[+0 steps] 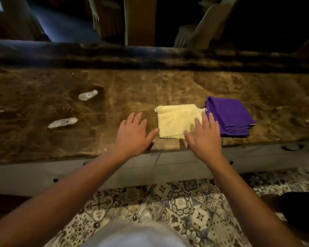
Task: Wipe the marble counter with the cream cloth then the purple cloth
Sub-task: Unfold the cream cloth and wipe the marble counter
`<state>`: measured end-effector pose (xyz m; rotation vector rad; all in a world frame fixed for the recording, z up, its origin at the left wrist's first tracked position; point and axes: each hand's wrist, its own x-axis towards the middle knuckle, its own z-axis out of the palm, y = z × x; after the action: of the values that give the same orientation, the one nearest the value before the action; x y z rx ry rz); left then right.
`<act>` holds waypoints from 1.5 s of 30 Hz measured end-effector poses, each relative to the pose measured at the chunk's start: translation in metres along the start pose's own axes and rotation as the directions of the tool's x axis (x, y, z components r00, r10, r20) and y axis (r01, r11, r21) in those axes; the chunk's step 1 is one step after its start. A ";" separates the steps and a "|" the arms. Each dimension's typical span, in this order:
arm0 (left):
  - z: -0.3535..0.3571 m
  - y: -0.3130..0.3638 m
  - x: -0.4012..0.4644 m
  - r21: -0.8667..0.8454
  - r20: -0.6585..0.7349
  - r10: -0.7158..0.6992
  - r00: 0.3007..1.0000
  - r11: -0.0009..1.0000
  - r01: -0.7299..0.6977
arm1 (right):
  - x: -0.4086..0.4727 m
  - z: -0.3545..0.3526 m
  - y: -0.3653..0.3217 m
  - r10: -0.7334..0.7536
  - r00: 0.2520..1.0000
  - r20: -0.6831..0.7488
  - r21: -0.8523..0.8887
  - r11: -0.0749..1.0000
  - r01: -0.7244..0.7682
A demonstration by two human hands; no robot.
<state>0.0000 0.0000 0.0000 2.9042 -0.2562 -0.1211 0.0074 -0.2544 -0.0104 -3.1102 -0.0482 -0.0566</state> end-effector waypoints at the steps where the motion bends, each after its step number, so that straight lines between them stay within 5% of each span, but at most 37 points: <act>1: 0.003 0.009 0.016 0.022 -0.001 -0.020 1.000 1.000 0.020 | 0.009 0.004 0.003 0.032 0.999 0.001 0.001 0.999 -0.032; 6: 0.019 0.041 0.068 0.131 0.091 -0.120 0.989 0.985 0.108 | 0.036 0.019 0.015 0.170 0.984 0.049 0.047 0.984 -0.172; 9: 0.026 0.046 0.079 0.140 0.011 -0.132 0.991 0.982 0.129 | 0.041 0.027 0.019 0.203 0.978 0.050 0.018 0.979 -0.204; 14: 0.029 0.054 0.084 0.003 -0.052 -0.185 0.981 0.983 0.185 | 0.046 0.037 0.020 0.187 0.982 0.018 0.012 0.982 -0.187; 17: 0.029 0.061 0.091 -0.254 0.028 -0.253 0.967 0.934 0.252 | 0.048 0.035 0.018 0.131 0.991 -0.026 0.003 0.991 -0.131; 20: 0.024 0.064 0.101 -0.669 0.279 -0.299 0.913 0.622 0.408 | 0.048 0.034 0.018 0.099 0.993 -0.070 0.074 0.993 -0.094; 23: 0.022 0.068 0.100 -0.791 0.430 -0.374 0.822 0.282 0.543 | 0.046 0.034 0.018 0.119 0.984 -0.135 0.166 0.981 -0.095; 32: 0.018 0.076 0.091 -0.765 0.642 -0.216 0.736 -0.124 0.632 | 0.033 0.030 0.017 0.168 0.975 -0.147 0.432 0.898 -0.089; 37: 0.004 0.075 0.084 -0.800 0.600 -0.141 0.788 -0.113 0.589 | 0.027 0.019 0.014 0.179 0.980 -0.088 0.686 0.724 -0.070; 41: -0.033 0.067 0.074 -0.891 0.453 -0.072 0.889 0.010 0.454 | 0.022 0.007 0.015 0.150 0.987 0.050 0.930 0.353 -0.100; 45: -0.070 0.055 0.055 -0.949 0.308 0.008 0.951 0.070 0.307 | 0.013 -0.004 0.004 0.049 0.985 0.164 0.983 0.074 -0.168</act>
<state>0.0522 -0.0476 0.0770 1.4146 0.1189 -0.4742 0.0199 -0.2579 -0.0056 -1.6173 0.1117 0.0941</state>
